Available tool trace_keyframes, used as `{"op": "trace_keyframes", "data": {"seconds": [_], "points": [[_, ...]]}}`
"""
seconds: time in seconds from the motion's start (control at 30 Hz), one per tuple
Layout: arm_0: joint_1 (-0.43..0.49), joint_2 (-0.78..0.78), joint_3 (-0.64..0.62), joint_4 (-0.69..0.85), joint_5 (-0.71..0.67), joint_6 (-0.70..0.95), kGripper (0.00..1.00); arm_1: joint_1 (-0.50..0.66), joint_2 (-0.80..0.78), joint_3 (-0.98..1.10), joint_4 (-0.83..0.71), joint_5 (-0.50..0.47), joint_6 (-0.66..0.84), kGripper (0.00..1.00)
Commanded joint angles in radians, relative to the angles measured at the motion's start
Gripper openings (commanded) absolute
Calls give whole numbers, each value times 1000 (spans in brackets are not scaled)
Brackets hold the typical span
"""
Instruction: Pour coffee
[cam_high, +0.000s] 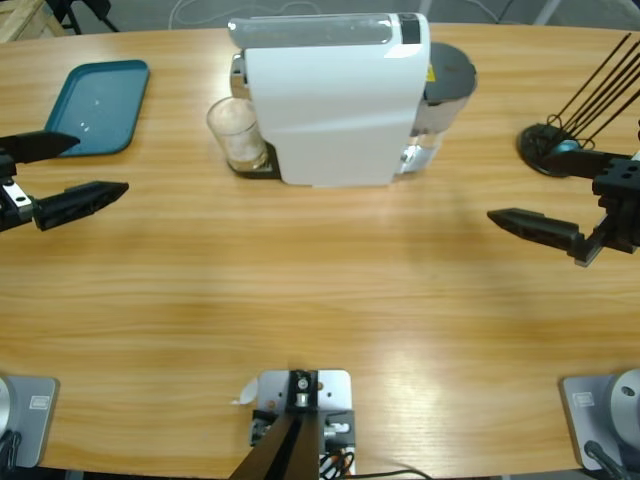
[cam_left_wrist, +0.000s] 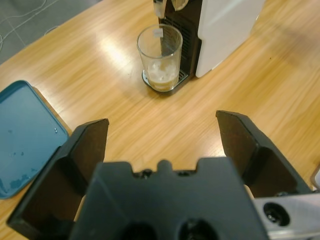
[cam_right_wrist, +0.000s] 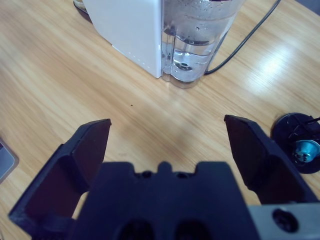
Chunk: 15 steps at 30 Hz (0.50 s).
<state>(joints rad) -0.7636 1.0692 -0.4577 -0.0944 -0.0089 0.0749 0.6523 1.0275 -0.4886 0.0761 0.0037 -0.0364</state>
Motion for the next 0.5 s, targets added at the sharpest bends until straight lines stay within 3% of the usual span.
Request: {"op": "trace_keyframes", "data": {"seconds": [0.03,0.27,0.5], "points": [[-11,188,0,-164,-25,11,952,7,-18,31,2,13,-2,1000],[-11,486,-9,-380,-31,-18,996,7,-5,28,2,15,-5,1000],[-6,635,-23,-555,-44,-32,996,8,8,25,2,16,-7,1000]]}}
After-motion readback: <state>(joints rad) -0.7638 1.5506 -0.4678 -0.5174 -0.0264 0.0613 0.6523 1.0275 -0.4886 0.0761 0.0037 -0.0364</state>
